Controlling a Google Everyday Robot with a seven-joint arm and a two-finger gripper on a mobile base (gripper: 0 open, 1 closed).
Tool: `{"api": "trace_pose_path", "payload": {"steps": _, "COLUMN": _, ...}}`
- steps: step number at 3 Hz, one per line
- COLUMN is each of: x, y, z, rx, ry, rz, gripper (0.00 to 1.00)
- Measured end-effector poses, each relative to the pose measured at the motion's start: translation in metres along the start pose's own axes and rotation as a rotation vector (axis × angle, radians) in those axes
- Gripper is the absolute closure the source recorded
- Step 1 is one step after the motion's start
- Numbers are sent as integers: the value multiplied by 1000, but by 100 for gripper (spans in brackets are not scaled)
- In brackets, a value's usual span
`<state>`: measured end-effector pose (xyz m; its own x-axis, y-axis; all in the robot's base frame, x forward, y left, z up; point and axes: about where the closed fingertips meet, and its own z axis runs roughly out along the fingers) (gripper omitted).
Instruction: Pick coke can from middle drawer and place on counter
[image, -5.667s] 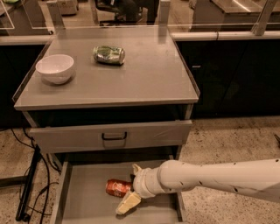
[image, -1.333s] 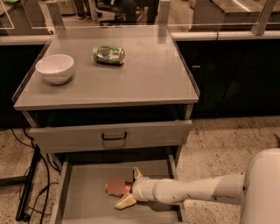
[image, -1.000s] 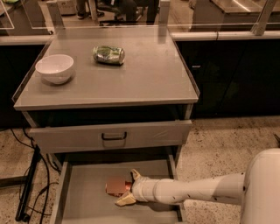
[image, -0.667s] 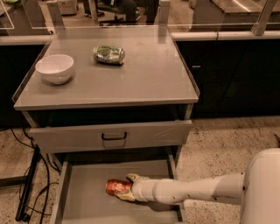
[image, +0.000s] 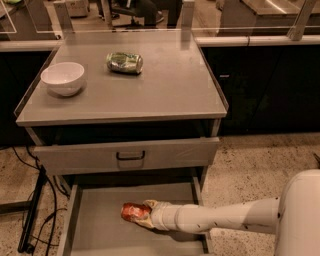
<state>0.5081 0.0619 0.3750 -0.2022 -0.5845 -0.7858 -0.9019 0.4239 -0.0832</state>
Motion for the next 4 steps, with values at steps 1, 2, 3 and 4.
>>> {"api": "trace_pose_path", "payload": {"steps": 1, "x": 0, "y": 0, "z": 0, "rx": 0, "ry": 0, "rz": 0, "gripper": 100}}
{"api": "trace_pose_path", "payload": {"steps": 2, "x": 0, "y": 0, "z": 0, "rx": 0, "ry": 0, "rz": 0, "gripper": 100}}
{"api": "trace_pose_path", "payload": {"steps": 3, "x": -10, "y": -10, "z": 3, "rx": -19, "ry": 13, "rz": 9, "gripper": 100}}
{"api": "trace_pose_path", "payload": {"steps": 4, "x": -50, "y": -35, "z": -30, "rx": -15, "ry": -25, "rz": -25, "gripper": 100}}
